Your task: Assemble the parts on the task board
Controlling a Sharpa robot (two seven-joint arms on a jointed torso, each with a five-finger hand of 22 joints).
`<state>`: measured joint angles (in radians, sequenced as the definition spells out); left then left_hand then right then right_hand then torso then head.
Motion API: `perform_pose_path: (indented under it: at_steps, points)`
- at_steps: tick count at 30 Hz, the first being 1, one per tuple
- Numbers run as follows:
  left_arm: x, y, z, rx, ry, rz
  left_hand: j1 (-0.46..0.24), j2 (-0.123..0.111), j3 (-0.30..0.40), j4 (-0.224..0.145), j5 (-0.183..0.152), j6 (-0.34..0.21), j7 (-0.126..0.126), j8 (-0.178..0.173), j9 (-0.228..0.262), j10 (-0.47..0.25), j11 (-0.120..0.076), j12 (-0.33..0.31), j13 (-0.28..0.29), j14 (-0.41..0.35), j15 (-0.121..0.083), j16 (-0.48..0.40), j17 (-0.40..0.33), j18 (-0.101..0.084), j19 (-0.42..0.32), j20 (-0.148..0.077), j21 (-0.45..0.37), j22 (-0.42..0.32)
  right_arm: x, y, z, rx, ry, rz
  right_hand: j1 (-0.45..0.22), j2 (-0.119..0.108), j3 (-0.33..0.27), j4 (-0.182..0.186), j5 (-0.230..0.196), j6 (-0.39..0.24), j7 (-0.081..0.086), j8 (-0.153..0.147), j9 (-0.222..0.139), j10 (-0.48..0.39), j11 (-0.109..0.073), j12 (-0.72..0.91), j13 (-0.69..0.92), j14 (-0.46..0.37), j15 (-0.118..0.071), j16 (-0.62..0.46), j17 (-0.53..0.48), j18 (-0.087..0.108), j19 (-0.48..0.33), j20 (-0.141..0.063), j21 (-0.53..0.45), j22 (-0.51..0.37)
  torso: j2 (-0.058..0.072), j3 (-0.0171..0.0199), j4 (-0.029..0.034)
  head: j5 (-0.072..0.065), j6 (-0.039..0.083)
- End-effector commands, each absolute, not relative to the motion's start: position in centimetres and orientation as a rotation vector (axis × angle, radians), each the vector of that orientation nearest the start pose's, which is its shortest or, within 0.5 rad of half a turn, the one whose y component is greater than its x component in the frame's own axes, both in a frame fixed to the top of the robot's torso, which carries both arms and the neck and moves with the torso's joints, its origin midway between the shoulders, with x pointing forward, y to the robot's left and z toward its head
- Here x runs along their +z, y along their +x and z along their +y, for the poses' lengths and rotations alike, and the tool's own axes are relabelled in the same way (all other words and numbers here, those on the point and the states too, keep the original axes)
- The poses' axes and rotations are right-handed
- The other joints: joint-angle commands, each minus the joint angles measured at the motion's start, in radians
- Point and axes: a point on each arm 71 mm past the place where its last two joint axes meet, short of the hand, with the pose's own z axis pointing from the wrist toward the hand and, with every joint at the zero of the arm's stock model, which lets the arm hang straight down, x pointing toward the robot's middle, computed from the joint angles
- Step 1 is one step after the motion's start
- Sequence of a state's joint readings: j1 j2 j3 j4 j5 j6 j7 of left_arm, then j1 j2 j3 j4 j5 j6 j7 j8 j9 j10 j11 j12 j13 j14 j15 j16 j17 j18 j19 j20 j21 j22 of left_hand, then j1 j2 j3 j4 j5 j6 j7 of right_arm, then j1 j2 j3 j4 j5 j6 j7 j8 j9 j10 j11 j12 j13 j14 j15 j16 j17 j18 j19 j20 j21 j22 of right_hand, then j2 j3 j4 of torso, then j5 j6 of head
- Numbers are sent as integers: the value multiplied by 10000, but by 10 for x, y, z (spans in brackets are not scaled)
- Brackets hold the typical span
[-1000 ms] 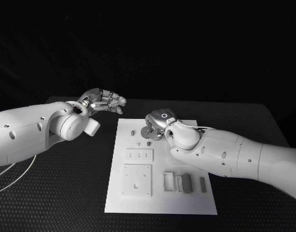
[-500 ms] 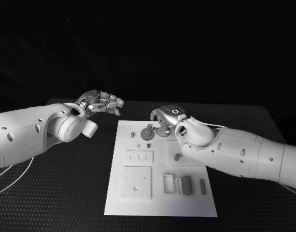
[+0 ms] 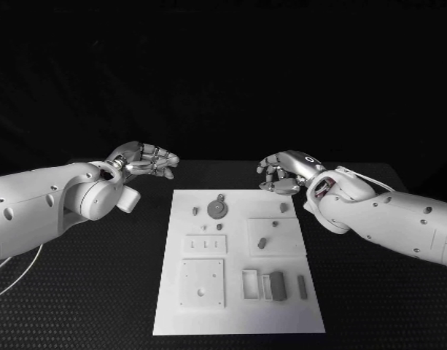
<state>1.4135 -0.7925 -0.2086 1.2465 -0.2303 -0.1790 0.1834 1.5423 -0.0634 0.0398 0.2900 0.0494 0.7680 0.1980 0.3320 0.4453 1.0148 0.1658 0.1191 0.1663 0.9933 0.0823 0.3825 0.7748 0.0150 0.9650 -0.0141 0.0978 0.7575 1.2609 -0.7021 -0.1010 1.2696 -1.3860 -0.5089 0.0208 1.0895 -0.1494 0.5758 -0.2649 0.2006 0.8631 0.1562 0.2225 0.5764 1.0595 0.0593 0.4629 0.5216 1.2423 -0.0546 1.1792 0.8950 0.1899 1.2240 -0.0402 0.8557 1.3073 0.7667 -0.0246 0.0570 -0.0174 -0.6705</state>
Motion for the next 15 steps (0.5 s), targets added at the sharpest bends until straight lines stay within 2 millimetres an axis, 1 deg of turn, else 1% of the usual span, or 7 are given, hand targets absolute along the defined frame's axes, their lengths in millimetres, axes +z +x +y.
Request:
perform_pose_path:
  at_steps: [1, 5, 8, 9, 11, 12, 15]
  points:
    - [-149, 550, 266, -12148, -8399, 16351, -93, -11, 40, 10, 15, -55, -6, -49, 10, 47, 57, -35, 17, 69, 31, -43, 12, 21, 29, -6, -68, 15, -178, 536, -217, 7934, -780, 15281, 6, 103, 0, -40, 25, -36, 215, -72, -27, -91, 116, -470, -352, -91, 131, -23, -20, 719, -172, 8, -81, 116, -37, 46, -87, -32, 51]
    - [-149, 551, 267, -12159, -8394, 16379, -92, -8, 39, 10, 15, -44, -10, -43, 14, 63, 51, -29, 22, 73, 30, -46, 18, 22, 34, -7, -70, 18, -181, 542, -243, 7734, -755, 15532, -18, 157, -39, -11, 24, -73, 268, -67, -76, 38, 196, -1063, -854, -296, 214, 10, -37, 719, -320, 59, -166, 164, -45, 86, -144, -78, 66]
    - [-149, 551, 267, -12175, -8384, 16408, -93, -5, 38, 11, 14, -30, -14, -36, 17, 82, 44, -22, 27, 77, 29, -50, 23, 22, 36, -7, -73, 19, -183, 546, -259, 7427, -733, 15620, 41, 158, -54, -50, 24, -81, 267, -58, -95, 117, 204, -1220, -998, -343, 223, 34, -49, 719, -346, 73, -178, 179, -40, 71, -116, -152, 86]
    - [-149, 551, 267, -12177, -8383, 16412, -93, -4, 38, 11, 15, -27, -16, -34, 18, 86, 42, -20, 28, 77, 29, -51, 24, 22, 36, -7, -74, 20, -183, 546, -263, 7325, -743, 15638, 57, 150, -60, -66, 24, -81, 264, -54, -99, 143, 203, -1251, -1028, -359, 223, 36, -54, 719, -357, 78, -183, 181, -40, 79, -124, -174, 88]
    - [-149, 551, 267, -12180, -8379, 16414, -93, -3, 38, 11, 15, -24, -17, -33, 19, 89, 41, -19, 29, 78, 29, -52, 25, 22, 37, -7, -75, 20, -186, 548, -270, 7138, -878, 15775, 71, 143, -67, -81, 24, -80, 263, -50, -104, 168, 205, -1285, -1061, -378, 224, 39, -59, 719, -372, 85, -191, 183, -38, 74, -115, -216, 93]
    - [-150, 551, 267, -12178, -8381, 16417, -92, -3, 37, 10, 15, -22, -17, -32, 19, 91, 40, -19, 30, 78, 29, -53, 26, 22, 37, -7, -75, 20, -188, 548, -273, 7043, -900, 15838, 76, 126, -78, -94, 23, -79, 264, -46, -107, 176, 207, -1318, -1089, -404, 229, 35, -65, 719, -393, 94, -202, 184, -38, 90, -119, -227, 90]
    - [-150, 551, 267, -12165, -8385, 16418, -92, -1, 37, 11, 15, -20, -18, -31, 20, 94, 39, -18, 31, 79, 29, -54, 27, 22, 37, -7, -76, 21, -196, 548, -280, 6784, -990, 16185, 84, 57, -115, -125, 24, -96, 262, -45, -123, 190, 223, -1410, -1165, -490, 244, 24, -80, 719, -463, 128, -231, 189, -32, 84, -107, -259, 82]
